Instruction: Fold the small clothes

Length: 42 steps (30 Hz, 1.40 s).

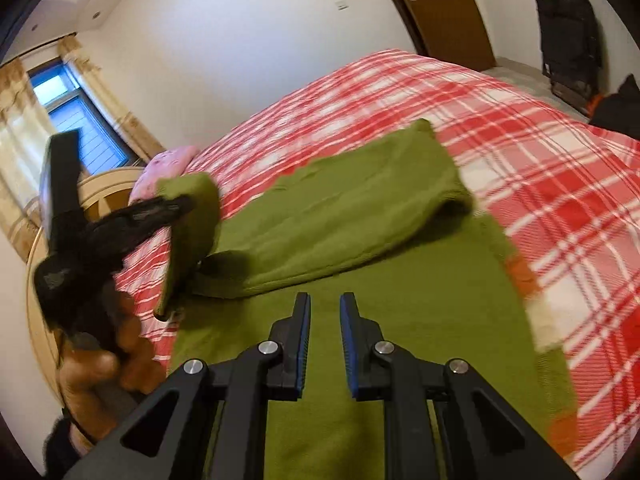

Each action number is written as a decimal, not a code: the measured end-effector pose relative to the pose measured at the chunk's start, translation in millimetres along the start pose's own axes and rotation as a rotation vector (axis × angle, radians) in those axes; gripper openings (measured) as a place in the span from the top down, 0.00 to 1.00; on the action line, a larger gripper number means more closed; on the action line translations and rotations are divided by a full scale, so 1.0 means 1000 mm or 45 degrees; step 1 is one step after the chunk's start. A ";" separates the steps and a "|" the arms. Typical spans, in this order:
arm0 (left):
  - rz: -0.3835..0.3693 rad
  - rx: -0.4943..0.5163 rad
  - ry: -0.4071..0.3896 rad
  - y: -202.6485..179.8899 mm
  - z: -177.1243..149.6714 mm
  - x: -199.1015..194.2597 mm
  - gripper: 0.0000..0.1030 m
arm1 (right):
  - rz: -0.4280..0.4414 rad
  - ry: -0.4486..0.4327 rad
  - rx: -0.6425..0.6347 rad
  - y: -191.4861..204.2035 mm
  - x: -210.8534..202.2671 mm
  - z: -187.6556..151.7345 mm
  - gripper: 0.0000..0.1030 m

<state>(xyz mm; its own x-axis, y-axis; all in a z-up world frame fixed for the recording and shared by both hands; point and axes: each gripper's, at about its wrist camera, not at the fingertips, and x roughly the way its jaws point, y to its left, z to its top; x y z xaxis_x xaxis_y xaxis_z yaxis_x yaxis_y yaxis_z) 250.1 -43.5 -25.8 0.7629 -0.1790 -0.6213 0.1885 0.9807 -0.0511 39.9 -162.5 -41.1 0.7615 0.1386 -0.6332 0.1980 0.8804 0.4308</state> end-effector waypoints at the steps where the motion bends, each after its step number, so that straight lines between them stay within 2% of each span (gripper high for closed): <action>1: -0.004 0.025 0.028 -0.011 -0.006 0.008 0.92 | -0.008 0.001 0.006 -0.002 0.000 0.000 0.85; 5: -0.068 0.043 0.207 -0.023 -0.036 0.029 0.84 | -0.047 -0.003 0.032 -0.012 0.000 0.001 0.85; 7: -0.080 0.048 0.268 -0.019 -0.046 0.027 0.76 | -0.008 0.008 0.067 -0.016 0.003 0.002 0.83; 8: -0.075 0.049 0.291 -0.016 -0.050 0.024 0.57 | 0.033 0.021 0.092 -0.018 0.005 0.002 0.69; 9: -0.074 0.040 0.296 -0.009 -0.054 0.016 0.37 | 0.078 0.035 0.121 -0.020 0.007 0.003 0.44; 10: -0.083 0.023 0.270 -0.001 -0.059 0.005 0.32 | 0.126 0.031 0.153 -0.020 0.007 0.005 0.35; 11: -0.090 0.003 0.217 0.011 -0.062 -0.010 0.28 | 0.159 0.007 0.175 -0.020 0.004 0.006 0.30; 13: -0.072 -0.016 0.163 0.029 -0.067 -0.033 0.23 | 0.203 -0.025 0.146 -0.011 -0.001 0.013 0.30; 15: -0.018 -0.057 0.136 0.048 -0.075 -0.049 0.15 | 0.195 -0.069 0.047 0.003 -0.003 0.023 0.30; 17: 0.054 -0.103 0.134 0.069 -0.088 -0.058 0.15 | 0.164 -0.105 -0.081 0.017 0.003 0.037 0.31; 21: 0.160 -0.145 0.197 0.099 -0.121 -0.058 0.15 | 0.084 0.011 -0.163 0.026 0.050 0.058 0.31; 22: 0.185 -0.165 0.220 0.104 -0.128 -0.054 0.15 | 0.032 0.034 -0.204 0.029 0.066 0.060 0.31; 23: 0.201 -0.189 0.241 0.109 -0.133 -0.051 0.15 | -0.012 0.057 -0.243 0.032 0.080 0.059 0.31; 26: 0.222 -0.268 0.290 0.121 -0.147 -0.041 0.15 | -0.154 0.128 -0.302 0.034 0.118 0.049 0.43; 27: 0.228 -0.259 0.267 0.120 -0.149 -0.043 0.15 | -0.159 0.162 -0.291 0.031 0.128 0.045 0.56; 28: 0.249 -0.234 0.249 0.116 -0.150 -0.044 0.15 | -0.154 0.198 -0.275 0.028 0.136 0.042 0.62; 31: 0.297 -0.191 0.199 0.106 -0.156 -0.046 0.11 | -0.189 0.170 -0.330 0.032 0.142 0.037 0.69; 32: 0.299 -0.201 0.185 0.108 -0.158 -0.046 0.07 | -0.196 0.174 -0.350 0.034 0.142 0.037 0.83; 33: 0.295 -0.220 0.171 0.109 -0.160 -0.046 0.04 | -0.175 0.188 -0.363 0.034 0.142 0.038 0.90; 36: 0.288 -0.239 0.173 0.114 -0.158 -0.041 0.00 | -0.175 0.152 -0.421 0.044 0.131 0.045 0.91; 39: 0.293 -0.236 0.173 0.116 -0.156 -0.039 0.00 | -0.192 0.004 -0.559 0.063 0.101 0.065 0.91; 42: 0.290 -0.241 0.175 0.118 -0.154 -0.036 0.00 | -0.265 -0.122 -0.643 0.069 0.083 0.086 0.94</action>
<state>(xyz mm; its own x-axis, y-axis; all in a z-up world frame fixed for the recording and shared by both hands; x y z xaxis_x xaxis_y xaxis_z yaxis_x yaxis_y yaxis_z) 149.5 90.7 -129.9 0.6791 0.0463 -0.7326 -0.1054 0.9938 -0.0348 170.0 -129.6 -8.3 0.7954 -0.0830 -0.6004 0.0480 0.9961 -0.0741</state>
